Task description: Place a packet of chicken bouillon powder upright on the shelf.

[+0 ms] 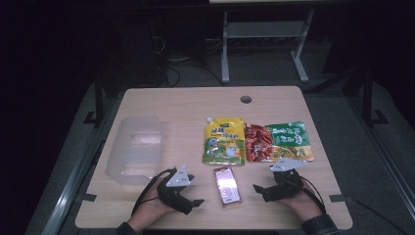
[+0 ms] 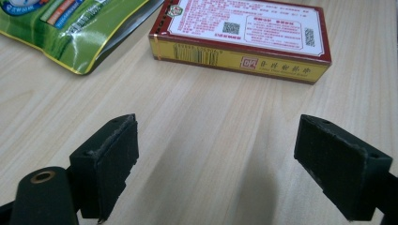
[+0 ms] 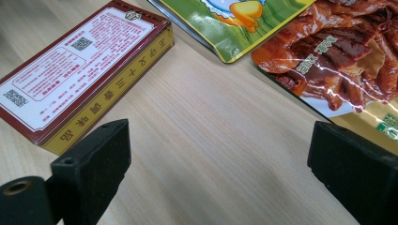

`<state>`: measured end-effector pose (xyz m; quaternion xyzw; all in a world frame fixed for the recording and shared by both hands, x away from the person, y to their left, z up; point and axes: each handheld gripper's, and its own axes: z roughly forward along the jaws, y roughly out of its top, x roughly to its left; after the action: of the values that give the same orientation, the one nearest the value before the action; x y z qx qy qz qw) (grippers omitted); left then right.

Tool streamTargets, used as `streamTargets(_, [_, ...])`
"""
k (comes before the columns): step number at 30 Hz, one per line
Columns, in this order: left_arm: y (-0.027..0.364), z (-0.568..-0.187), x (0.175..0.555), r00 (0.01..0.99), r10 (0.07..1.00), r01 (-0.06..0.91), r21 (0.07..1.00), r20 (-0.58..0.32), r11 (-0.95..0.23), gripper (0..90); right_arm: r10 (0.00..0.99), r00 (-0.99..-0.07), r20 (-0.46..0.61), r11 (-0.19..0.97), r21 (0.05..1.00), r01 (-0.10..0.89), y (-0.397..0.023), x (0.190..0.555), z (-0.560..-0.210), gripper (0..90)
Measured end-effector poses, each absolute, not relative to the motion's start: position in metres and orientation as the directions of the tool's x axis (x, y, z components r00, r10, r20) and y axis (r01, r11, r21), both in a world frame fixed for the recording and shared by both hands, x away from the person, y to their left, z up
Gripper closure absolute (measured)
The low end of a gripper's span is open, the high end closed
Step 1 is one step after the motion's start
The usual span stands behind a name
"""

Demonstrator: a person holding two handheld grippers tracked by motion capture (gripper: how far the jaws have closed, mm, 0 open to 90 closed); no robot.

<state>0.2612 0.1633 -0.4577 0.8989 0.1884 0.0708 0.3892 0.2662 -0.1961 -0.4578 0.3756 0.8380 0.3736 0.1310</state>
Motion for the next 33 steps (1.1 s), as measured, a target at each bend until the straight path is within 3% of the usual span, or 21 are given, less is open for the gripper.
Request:
streamTargets(4, [0.168,-0.457,0.263,0.919,0.394,0.292,0.73,-0.035,-0.618,13.7,0.725,-0.685,0.071,0.436,0.722,0.537,-0.195,0.265,-0.455,7.7])
streamTargets(8, [0.173,-0.453,0.261,0.916,0.4,0.299,0.738,-0.043,-0.605,13.7,0.703,-0.705,0.092,0.434,0.731,0.527,-0.191,0.264,-0.447,15.3])
streamTargets(15, [0.179,-0.45,0.259,0.915,0.402,0.298,0.741,-0.042,-0.601,13.6,0.614,-0.773,0.162,0.44,0.742,0.505,-0.171,0.265,-0.429,50.6])
streamTargets(20, [0.177,-0.451,0.258,0.911,0.409,0.307,0.75,-0.053,-0.586,13.7,0.538,-0.821,0.189,0.463,0.748,0.475,-0.149,0.268,-0.424,71.0])
streamTargets(27, [0.177,-0.452,0.257,0.915,0.401,0.295,0.75,-0.044,-0.592,13.6,0.445,-0.871,0.205,0.501,0.749,0.433,-0.121,0.273,-0.423,88.5])
streamTargets(33, [0.178,-0.452,0.256,0.914,0.404,0.296,0.754,-0.044,-0.586,13.6,0.377,-0.902,0.21,0.541,0.741,0.398,-0.093,0.276,-0.427,89.9])
